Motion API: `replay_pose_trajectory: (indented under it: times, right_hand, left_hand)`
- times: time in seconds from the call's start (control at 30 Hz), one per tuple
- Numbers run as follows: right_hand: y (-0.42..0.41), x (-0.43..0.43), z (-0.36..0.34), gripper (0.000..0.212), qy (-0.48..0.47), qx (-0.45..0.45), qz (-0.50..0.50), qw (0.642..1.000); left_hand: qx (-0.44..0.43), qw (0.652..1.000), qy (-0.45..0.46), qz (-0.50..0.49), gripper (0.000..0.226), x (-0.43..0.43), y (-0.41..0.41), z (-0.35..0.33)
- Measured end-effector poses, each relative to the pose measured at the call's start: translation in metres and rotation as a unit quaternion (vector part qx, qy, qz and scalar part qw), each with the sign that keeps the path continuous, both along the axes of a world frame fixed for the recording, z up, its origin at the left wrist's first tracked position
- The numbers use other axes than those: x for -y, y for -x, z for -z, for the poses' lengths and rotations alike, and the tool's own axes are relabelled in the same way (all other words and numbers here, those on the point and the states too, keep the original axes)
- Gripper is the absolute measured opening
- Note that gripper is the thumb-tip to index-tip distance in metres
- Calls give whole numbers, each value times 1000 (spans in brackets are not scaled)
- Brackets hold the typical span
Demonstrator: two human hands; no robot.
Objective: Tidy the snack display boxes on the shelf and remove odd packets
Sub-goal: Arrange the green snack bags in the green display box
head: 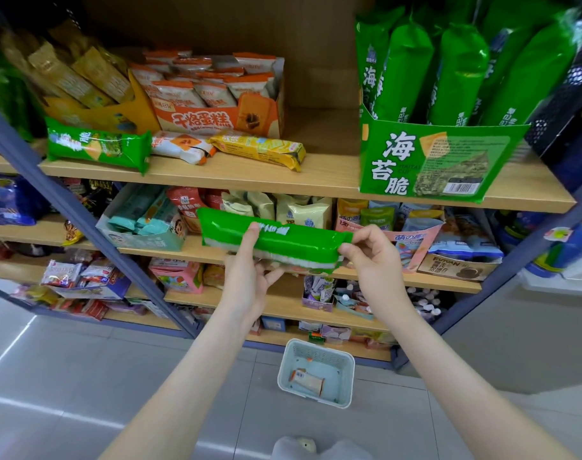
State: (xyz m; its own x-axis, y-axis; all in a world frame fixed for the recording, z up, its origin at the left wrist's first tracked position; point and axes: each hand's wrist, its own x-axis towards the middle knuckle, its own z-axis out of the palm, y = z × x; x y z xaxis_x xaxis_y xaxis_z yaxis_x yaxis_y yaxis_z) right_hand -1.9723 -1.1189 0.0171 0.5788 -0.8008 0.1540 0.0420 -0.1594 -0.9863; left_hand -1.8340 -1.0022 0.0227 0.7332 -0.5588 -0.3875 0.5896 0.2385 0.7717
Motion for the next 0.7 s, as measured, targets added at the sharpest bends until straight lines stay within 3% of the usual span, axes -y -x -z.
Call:
replay_pose_trajectory:
  times: [0.07, 0.1, 0.23, 0.3, 0.37, 0.43, 0.5, 0.6, 0.7]
  right_hand:
    - [0, 5, -3, 20, -100, 32, 0, 994]
    - [1, 8, -5, 18, -152, 48, -13, 987]
    - [3, 19, -4, 12, -262, 14, -111, 959]
    - [3, 20, -2, 6, -280, -14, -143, 949]
    - [3, 21, -2, 21, -258, -51, -144, 954]
    - [5, 22, -3, 38, -174, -100, -140, 970]
    - [8, 21, -7, 39, -123, -82, -165, 975]
    - [9, 13, -16, 38, -111, -54, -202, 972]
    - [6, 7, -18, 42, -95, -44, -218, 970]
  left_hand:
    - [55, 998, 14, 37, 96, -3, -2, 0]
    - [79, 995, 27, 58, 99, -4, -2, 0]
    - [167, 972, 82, 145, 45, -4, 1, -4]
    - [189, 963, 101, 161, 45, -3, 3, -6]
    - [182, 970, 86, 138, 51, 2, 4, -10]
    - [186, 975, 61, 107, 53, 6, 4, -12]
    - [207, 972, 32, 103, 54, 9, 1, -14]
    - [256, 955, -13, 147, 37, 11, -1, -17]
    - [281, 940, -37, 192, 35, 14, 1, -16]
